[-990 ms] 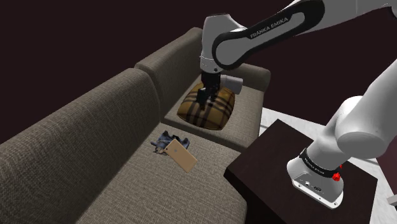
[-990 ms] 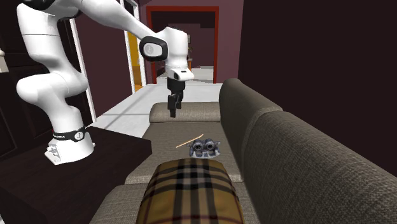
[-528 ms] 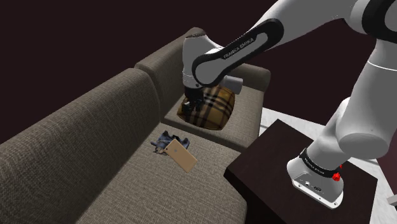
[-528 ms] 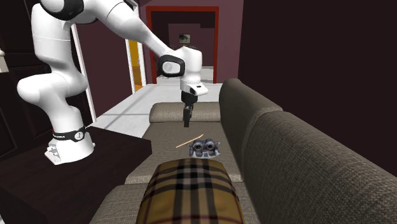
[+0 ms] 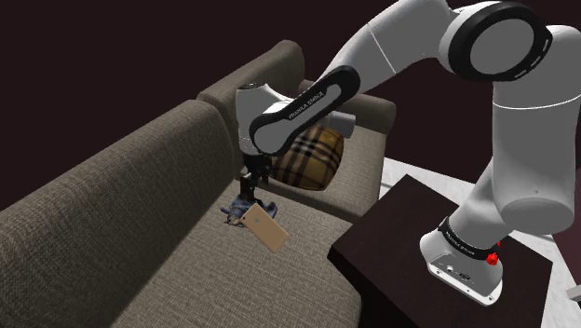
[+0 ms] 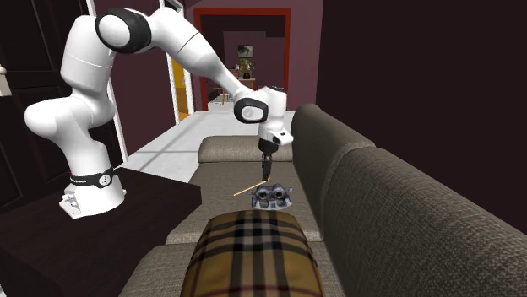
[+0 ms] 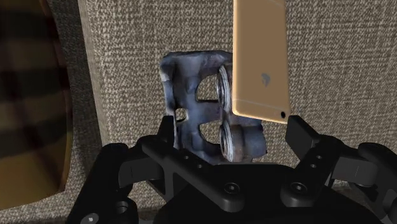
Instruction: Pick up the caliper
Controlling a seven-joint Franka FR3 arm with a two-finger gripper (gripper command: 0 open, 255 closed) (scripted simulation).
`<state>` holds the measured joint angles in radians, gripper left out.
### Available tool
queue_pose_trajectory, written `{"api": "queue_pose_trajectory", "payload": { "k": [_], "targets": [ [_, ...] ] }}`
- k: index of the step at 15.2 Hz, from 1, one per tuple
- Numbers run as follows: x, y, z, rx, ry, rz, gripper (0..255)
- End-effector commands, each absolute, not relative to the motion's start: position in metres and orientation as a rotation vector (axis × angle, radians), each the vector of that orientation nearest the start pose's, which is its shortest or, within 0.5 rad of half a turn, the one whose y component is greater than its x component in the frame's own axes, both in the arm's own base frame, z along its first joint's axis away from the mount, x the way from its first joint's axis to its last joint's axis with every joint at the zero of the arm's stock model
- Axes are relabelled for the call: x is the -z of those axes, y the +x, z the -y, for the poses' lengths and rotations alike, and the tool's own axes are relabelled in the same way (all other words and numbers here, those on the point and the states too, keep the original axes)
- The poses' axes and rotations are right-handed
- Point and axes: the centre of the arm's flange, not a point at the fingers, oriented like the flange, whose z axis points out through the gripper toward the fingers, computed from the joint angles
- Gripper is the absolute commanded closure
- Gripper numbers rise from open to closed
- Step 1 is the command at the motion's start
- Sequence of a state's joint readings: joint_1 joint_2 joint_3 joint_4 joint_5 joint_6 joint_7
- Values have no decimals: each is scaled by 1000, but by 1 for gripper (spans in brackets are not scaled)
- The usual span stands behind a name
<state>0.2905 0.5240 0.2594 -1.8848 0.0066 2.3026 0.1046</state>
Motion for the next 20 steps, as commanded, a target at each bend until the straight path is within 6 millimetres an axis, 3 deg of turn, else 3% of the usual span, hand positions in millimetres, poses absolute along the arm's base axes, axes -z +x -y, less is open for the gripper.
{"api": "queue_pose_trajectory", "payload": {
  "k": [1,5,14,15,20],
  "targets": [
    [-209,541,-340,-203,-2961,655,0],
    [-176,551,-373,-217,-2941,712,0],
    [-136,551,-373,-217,-2941,712,0],
    [-136,551,-373,-217,-2941,712,255],
    [-136,550,-372,-217,-2941,712,255]
  ]
}}
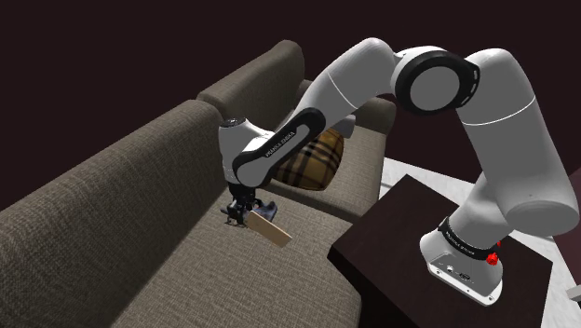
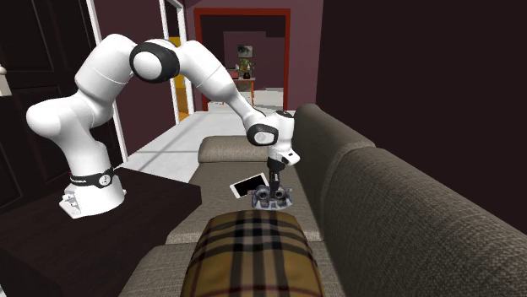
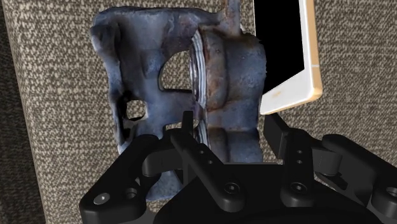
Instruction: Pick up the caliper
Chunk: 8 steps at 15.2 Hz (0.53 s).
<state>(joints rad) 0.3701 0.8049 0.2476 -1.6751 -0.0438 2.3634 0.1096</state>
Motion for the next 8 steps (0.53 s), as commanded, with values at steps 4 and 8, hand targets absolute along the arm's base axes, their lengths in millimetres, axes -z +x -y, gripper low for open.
{"api": "queue_pose_trajectory", "payload": {
  "k": [4,8],
  "targets": [
    [-136,551,-373,-217,-2941,712,255],
    [-157,551,-373,-217,-2941,712,255]
  ]
}}
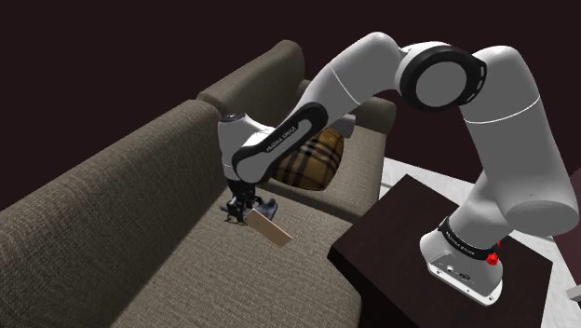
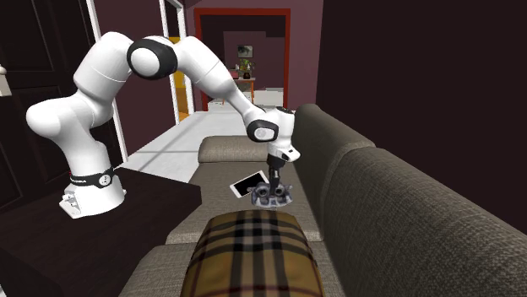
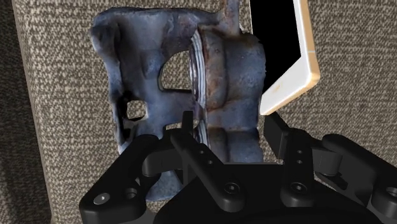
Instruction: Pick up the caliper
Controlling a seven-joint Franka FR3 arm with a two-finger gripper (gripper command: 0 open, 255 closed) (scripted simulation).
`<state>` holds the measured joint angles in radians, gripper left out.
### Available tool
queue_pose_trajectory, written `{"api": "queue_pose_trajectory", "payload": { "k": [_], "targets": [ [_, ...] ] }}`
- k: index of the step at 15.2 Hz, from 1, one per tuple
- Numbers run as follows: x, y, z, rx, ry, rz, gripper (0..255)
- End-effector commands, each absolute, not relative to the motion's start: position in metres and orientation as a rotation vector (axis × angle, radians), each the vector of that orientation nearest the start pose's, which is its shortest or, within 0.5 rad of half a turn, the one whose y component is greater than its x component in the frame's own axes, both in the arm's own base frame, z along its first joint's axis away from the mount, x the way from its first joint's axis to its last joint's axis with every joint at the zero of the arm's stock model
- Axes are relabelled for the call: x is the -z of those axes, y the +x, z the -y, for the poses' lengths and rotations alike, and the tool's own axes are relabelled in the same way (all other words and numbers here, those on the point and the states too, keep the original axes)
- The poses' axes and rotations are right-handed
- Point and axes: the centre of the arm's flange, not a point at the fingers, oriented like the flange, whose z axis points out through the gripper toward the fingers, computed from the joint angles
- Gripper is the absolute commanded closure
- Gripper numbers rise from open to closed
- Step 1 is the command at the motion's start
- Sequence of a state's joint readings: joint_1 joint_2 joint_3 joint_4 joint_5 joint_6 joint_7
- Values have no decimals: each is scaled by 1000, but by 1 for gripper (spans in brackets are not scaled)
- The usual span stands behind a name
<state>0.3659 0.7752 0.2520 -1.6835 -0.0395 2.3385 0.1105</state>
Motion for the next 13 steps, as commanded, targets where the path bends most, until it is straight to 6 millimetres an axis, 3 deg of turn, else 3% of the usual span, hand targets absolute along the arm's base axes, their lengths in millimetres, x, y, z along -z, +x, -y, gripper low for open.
{"api": "queue_pose_trajectory", "payload": {
  "k": [1,11,13],
  "targets": [
    [-162,551,-373,-217,-2941,712,255],
    [-215,551,-373,-217,-2941,712,255],
    [-216,551,-373,-217,-2941,712,255]
  ]
}}
